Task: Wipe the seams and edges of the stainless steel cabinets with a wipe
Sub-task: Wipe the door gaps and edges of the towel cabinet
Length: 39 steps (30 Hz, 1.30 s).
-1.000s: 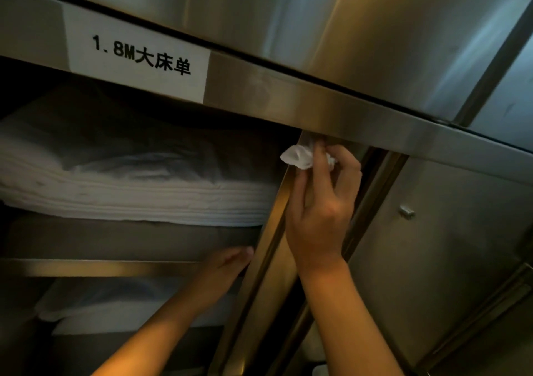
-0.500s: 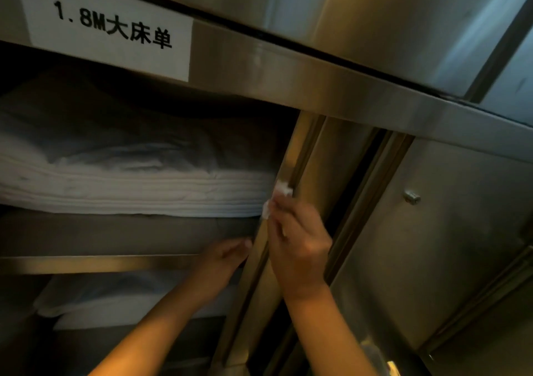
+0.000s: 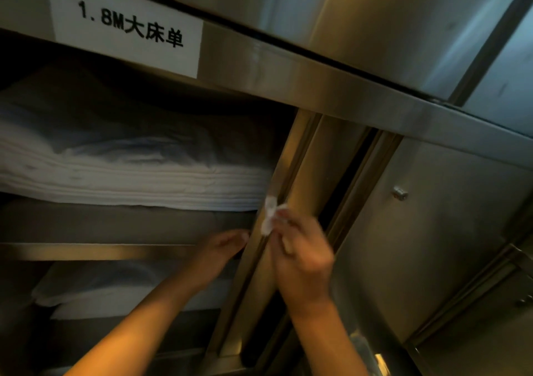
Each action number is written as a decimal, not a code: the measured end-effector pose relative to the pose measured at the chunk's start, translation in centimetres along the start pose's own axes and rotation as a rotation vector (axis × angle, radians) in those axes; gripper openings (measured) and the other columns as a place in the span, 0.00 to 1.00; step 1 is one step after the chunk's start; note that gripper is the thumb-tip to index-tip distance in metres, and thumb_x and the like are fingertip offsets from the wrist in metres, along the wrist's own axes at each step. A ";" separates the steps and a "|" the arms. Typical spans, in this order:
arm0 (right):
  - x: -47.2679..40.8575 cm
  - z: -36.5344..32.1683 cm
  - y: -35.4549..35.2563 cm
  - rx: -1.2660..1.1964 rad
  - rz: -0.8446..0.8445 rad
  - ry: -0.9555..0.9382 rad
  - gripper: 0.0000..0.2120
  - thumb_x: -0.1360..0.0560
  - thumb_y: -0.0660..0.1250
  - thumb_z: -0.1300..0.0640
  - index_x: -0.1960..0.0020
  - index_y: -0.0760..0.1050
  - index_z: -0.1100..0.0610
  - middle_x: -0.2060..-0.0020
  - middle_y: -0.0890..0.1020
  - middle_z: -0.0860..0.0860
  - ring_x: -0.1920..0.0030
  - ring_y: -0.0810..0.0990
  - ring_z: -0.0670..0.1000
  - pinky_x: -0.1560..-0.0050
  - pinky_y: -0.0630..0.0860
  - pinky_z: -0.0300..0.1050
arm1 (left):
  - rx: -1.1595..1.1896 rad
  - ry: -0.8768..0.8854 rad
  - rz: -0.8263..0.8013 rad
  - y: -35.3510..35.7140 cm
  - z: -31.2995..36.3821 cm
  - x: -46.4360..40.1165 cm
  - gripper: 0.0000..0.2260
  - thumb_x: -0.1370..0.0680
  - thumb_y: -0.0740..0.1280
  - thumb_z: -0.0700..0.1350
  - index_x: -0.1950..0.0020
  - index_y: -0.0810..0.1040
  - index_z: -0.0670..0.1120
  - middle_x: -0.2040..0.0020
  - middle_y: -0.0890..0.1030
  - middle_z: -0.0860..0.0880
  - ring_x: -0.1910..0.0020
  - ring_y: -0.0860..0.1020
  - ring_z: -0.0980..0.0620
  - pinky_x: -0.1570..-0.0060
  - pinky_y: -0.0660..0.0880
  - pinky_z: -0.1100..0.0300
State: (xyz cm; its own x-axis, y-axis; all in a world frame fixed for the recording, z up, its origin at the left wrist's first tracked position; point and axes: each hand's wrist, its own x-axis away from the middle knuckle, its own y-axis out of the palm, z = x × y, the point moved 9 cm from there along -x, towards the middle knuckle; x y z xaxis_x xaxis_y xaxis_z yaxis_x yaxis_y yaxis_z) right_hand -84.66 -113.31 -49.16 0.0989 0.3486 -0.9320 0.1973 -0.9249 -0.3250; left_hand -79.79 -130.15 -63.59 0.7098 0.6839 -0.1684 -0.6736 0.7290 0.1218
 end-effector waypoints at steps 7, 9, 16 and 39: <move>-9.9 -1.7 -1.6 0.094 0.136 -0.179 0.03 0.23 0.73 0.69 0.50 0.85 0.67 0.50 0.85 0.60 0.49 0.84 0.57 0.46 0.82 0.51 | -0.042 0.001 -0.004 -0.2 0.3 0.3 0.37 0.30 0.70 0.73 0.35 0.83 0.45 0.41 0.86 0.49 0.37 0.82 0.50 0.29 0.73 0.50; -9.1 -1.2 -0.6 0.090 0.154 -0.176 0.02 0.24 0.74 0.69 0.52 0.85 0.67 0.52 0.85 0.60 0.52 0.84 0.58 0.49 0.82 0.52 | -0.045 0.009 -0.005 -0.4 0.2 0.3 0.38 0.31 0.69 0.73 0.35 0.83 0.46 0.41 0.86 0.50 0.37 0.82 0.51 0.31 0.74 0.52; 1.3 1.6 3.9 0.067 -0.015 -0.078 0.01 0.24 0.75 0.68 0.54 0.85 0.66 0.52 0.85 0.57 0.54 0.82 0.54 0.46 0.77 0.41 | -0.115 0.040 -0.046 -0.2 -0.6 0.1 0.08 0.16 0.64 0.43 0.40 0.82 0.50 0.46 0.87 0.60 0.44 0.82 0.62 0.40 0.75 0.65; 23.3 6.6 13.8 0.066 -0.460 0.101 0.04 0.21 0.70 0.62 0.52 0.84 0.60 0.51 0.84 0.51 0.55 0.81 0.52 0.58 0.80 0.46 | -0.398 0.084 0.193 -2.3 -9.8 8.7 0.18 0.17 0.61 0.44 0.28 0.74 0.60 0.31 0.79 0.61 0.31 0.75 0.64 0.32 0.71 0.67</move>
State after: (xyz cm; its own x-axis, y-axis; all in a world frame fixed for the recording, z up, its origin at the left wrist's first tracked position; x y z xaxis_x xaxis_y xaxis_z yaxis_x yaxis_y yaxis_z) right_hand -86.03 -118.95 -76.37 0.1108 0.7340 -0.6701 0.1803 -0.6779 -0.7127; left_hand -74.13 -126.12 -74.91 0.5556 0.7895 -0.2608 -0.8303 0.5101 -0.2246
